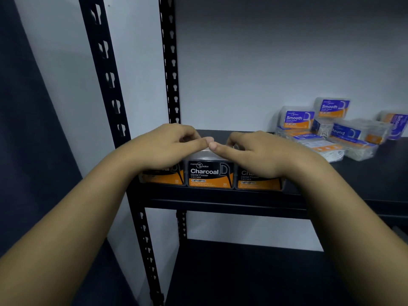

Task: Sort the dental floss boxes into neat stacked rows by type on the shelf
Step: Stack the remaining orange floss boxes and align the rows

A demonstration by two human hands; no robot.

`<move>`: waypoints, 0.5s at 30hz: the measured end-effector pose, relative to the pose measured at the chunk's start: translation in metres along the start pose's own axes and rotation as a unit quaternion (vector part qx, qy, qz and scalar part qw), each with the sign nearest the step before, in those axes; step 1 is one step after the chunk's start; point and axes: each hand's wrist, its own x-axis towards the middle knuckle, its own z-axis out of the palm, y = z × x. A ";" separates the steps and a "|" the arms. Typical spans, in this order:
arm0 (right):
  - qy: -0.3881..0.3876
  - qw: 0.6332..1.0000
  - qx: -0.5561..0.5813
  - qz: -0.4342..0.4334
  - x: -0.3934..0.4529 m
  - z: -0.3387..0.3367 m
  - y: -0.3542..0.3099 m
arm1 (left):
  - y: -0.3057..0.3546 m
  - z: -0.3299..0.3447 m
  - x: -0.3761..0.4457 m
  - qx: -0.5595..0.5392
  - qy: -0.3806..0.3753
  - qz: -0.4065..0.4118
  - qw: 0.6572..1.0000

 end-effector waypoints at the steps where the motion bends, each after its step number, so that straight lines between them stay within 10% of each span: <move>1: -0.019 1.000 0.006 -0.003 -0.003 -0.004 0.000 | 0.001 -0.006 0.000 -0.010 -0.021 0.000 1.000; 15: -0.074 0.997 0.001 -0.018 -0.005 -0.015 0.015 | 0.012 -0.042 0.017 0.156 -0.160 -0.041 0.974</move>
